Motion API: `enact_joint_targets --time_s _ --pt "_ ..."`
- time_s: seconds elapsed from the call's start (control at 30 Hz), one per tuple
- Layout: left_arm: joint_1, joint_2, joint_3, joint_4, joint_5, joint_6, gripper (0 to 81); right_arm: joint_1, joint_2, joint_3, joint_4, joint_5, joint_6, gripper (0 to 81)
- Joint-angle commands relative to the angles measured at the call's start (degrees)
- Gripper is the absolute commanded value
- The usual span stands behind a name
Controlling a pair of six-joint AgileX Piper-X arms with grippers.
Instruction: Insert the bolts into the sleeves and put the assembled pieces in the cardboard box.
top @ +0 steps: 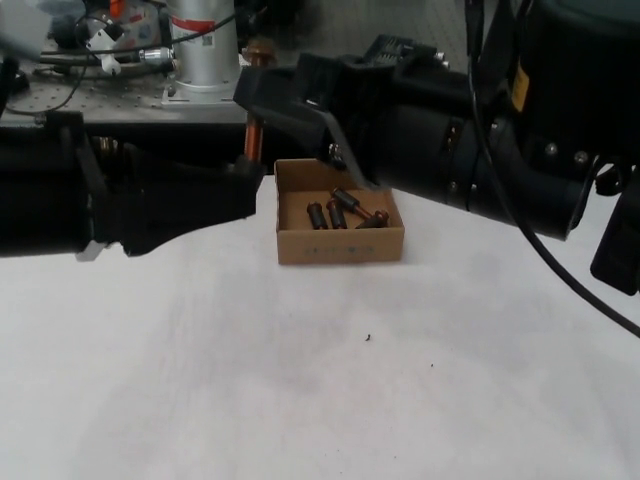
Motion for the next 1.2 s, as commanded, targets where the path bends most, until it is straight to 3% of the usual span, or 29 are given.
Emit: enact_joint_targets --time_s 0.0,0.2,0.47,0.7,0.9,1.07,1.17 --pt "0.2 0.2 -0.7 -7.6 -3.3 -4.1 0.7 1.8 -0.7 -0.2 1.5 -3.9 -0.4 2.8" --pt "0.2 0.2 -0.7 -8.5 -4.8 -5.9 0.7 3.0 -0.7 -0.2 -0.5 0.5 -0.2 2.8" --pt "0.2 0.2 -0.7 -10.1 -6.7 -6.5 0.7 3.6 -0.7 -0.2 -1.3 0.5 -0.2 2.8" --pt "0.2 0.2 -0.7 -10.1 -6.7 -6.4 0.7 3.4 -0.7 -0.2 0.3 -3.0 -1.2 2.8" --pt "0.2 0.2 -0.7 -10.1 -6.6 -1.7 0.7 3.1 -0.7 -0.2 9.1 -6.3 -4.9 2.1" --pt "0.2 0.2 -0.7 -10.1 -5.5 0.0 0.7 2.1 -0.7 -0.2 14.8 -4.6 -5.0 38.9" --pt "0.2 0.2 -0.7 -11.2 -5.5 0.0 0.7 1.9 -0.9 -0.2 16.6 -4.6 -5.4 37.5"
